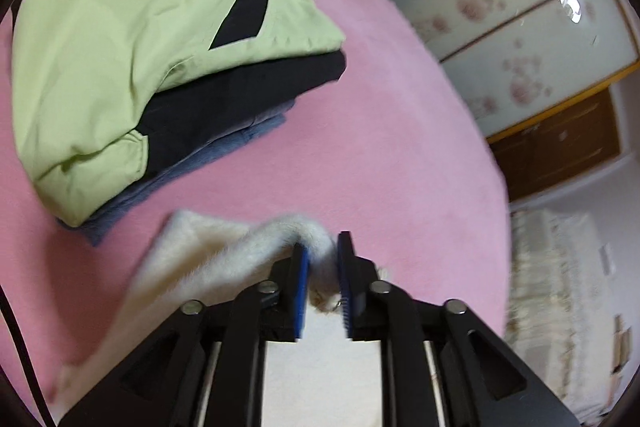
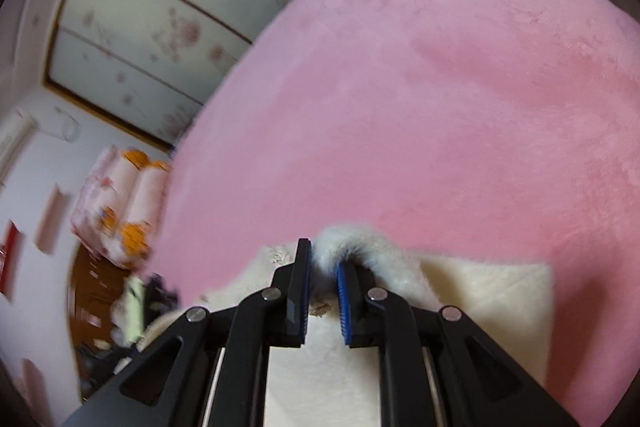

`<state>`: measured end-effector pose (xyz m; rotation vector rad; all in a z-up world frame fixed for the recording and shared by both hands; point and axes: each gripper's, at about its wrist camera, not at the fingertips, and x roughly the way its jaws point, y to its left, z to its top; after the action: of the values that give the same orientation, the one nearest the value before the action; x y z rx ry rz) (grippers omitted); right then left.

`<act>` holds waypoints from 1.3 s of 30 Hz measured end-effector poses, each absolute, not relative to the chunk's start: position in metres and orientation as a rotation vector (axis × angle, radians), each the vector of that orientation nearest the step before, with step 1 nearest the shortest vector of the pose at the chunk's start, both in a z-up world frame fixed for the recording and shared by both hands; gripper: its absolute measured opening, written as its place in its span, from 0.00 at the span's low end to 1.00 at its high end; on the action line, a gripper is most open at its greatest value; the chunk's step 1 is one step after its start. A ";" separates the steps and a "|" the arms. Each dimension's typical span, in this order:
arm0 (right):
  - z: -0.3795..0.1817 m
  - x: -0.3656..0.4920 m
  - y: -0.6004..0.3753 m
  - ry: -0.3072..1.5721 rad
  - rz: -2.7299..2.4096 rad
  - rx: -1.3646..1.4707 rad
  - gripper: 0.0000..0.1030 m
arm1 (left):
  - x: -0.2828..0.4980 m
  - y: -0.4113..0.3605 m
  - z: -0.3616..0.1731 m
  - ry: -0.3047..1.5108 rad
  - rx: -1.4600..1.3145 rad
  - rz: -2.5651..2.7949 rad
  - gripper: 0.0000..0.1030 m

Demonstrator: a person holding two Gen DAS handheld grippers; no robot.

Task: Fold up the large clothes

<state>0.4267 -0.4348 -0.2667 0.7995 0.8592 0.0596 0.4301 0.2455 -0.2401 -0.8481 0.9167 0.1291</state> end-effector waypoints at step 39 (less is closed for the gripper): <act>-0.262 0.330 -0.409 1.112 -0.246 0.326 0.14 | 0.338 0.154 -0.242 1.185 -0.319 0.037 0.70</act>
<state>0.3303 -0.4087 -0.2623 0.3258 1.1117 -0.2462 0.3377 0.1545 -0.2423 -0.3188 1.1852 0.0373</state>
